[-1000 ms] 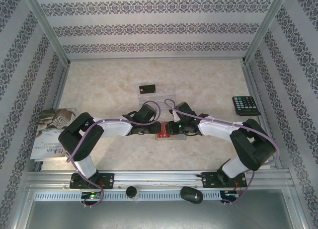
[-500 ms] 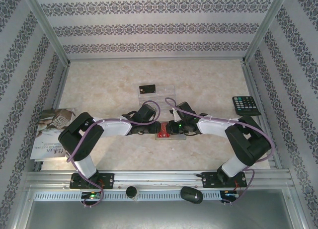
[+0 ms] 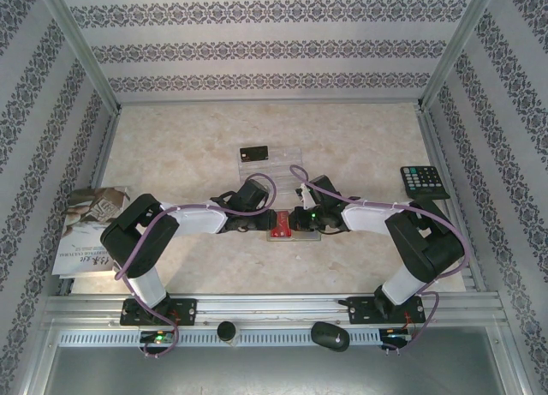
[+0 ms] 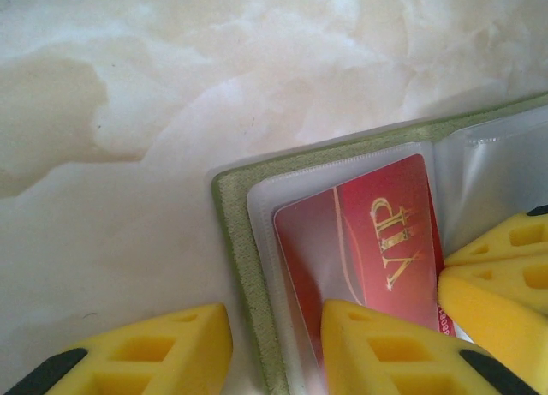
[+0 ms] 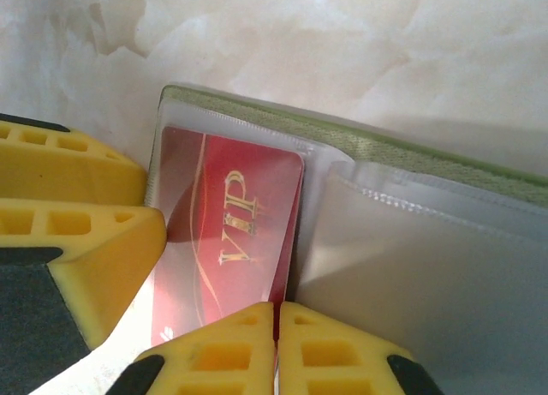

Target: Take the credit cards out of the card holder

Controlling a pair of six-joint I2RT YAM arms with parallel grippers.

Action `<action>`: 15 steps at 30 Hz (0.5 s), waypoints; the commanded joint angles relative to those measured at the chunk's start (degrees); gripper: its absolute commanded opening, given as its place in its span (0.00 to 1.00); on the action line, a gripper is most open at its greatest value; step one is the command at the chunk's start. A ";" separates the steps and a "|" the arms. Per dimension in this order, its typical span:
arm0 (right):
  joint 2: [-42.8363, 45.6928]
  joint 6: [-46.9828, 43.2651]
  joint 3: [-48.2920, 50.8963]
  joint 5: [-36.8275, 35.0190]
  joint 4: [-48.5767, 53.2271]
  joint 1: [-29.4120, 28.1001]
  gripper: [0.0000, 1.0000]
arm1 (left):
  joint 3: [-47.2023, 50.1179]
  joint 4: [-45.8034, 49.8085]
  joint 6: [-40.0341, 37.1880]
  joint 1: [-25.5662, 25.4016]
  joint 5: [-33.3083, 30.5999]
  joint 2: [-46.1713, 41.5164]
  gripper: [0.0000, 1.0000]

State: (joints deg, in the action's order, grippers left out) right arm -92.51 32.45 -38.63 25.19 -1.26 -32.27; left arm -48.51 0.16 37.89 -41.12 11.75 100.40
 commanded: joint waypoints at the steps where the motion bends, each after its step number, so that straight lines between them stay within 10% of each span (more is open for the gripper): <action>1: -0.23 0.06 1.91 -0.77 -1.37 0.35 0.01 | 3.44 3.31 -0.36 0.12 -0.38 7.06 0.36; 15: 8.77 -1.44 4.79 -6.78 4.41 1.90 0.00 | 3.70 3.18 -0.33 0.09 -0.35 6.73 0.36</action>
State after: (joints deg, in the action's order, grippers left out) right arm -85.69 32.45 -34.68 21.30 -0.10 -30.89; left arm -48.36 0.05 37.89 -41.12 11.75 100.33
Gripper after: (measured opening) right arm 0.049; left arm 0.360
